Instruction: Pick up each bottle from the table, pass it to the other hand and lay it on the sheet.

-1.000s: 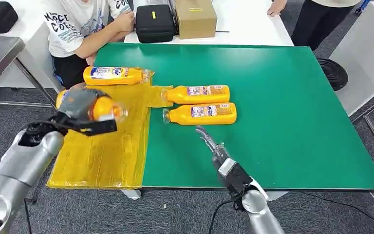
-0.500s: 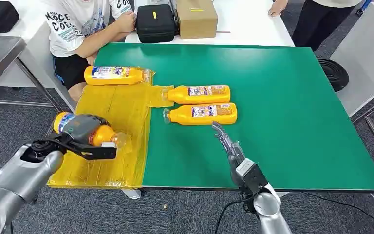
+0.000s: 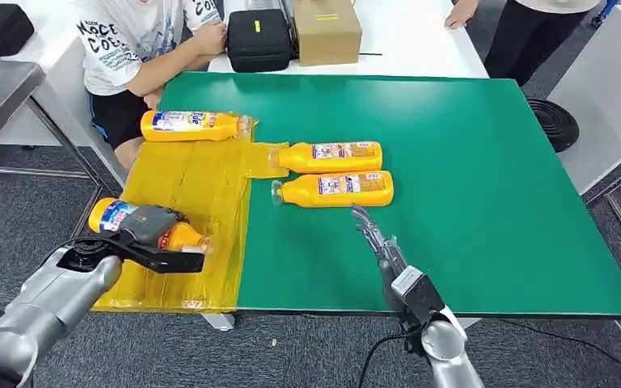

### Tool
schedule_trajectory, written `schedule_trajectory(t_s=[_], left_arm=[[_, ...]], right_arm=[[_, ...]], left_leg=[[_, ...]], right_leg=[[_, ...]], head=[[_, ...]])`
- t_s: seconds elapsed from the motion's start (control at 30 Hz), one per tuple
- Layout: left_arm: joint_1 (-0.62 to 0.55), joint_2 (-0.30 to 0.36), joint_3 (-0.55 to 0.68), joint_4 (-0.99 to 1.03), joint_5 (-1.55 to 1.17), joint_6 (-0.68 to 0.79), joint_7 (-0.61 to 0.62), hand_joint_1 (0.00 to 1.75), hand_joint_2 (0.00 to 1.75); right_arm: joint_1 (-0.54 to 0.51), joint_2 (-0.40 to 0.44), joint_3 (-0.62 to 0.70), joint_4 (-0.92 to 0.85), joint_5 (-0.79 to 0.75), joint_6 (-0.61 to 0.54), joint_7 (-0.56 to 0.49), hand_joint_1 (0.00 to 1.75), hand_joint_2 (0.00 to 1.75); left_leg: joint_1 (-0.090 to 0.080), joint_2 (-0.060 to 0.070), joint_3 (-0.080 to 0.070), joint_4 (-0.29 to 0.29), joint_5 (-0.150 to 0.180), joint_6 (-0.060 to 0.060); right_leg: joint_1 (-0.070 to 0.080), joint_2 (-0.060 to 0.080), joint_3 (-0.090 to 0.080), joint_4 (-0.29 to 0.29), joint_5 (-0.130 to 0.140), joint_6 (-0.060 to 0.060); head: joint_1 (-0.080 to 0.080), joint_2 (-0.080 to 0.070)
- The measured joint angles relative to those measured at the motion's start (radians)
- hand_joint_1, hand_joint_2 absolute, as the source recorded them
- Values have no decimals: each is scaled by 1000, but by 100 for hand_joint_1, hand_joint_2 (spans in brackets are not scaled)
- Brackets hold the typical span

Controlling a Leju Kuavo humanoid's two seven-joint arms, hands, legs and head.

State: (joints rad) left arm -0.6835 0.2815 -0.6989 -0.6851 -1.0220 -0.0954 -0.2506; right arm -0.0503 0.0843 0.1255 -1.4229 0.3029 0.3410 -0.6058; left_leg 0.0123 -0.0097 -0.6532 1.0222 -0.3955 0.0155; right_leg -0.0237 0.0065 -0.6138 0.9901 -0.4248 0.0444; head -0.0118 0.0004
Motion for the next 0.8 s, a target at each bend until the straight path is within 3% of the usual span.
schedule_trajectory(t_s=[0.03,0.1,0.13,0.23,0.8], left_arm=[[-3,-5,0,10,-3,3,-1,173,175],[-11,-15,-2,31,-8,3,-3,124,175],[-16,-19,-5,40,-13,3,-4,33,175],[-29,-27,-11,67,-18,-5,-14,0,175],[-96,-43,-57,141,-22,-109,-108,0,175]], right_arm=[[2,0,-1,0,0,0,0,0,0],[5,0,-2,0,0,0,0,0,0],[6,1,-2,0,0,0,0,0,0],[12,2,-3,0,0,1,0,0,0],[-6,3,-16,19,-3,4,-2,0,0]], left_leg=[[0,0,1,0,0,0],[0,-1,2,0,0,0],[0,-1,3,0,0,0],[0,-1,4,0,0,0],[0,-1,5,0,1,1]], right_leg=[[0,0,1,0,0,0],[0,0,2,0,0,0],[0,-1,3,0,0,0],[0,-1,5,0,0,0],[0,0,5,0,0,0]], head=[[0,0],[0,0],[0,0],[0,0],[0,0]])
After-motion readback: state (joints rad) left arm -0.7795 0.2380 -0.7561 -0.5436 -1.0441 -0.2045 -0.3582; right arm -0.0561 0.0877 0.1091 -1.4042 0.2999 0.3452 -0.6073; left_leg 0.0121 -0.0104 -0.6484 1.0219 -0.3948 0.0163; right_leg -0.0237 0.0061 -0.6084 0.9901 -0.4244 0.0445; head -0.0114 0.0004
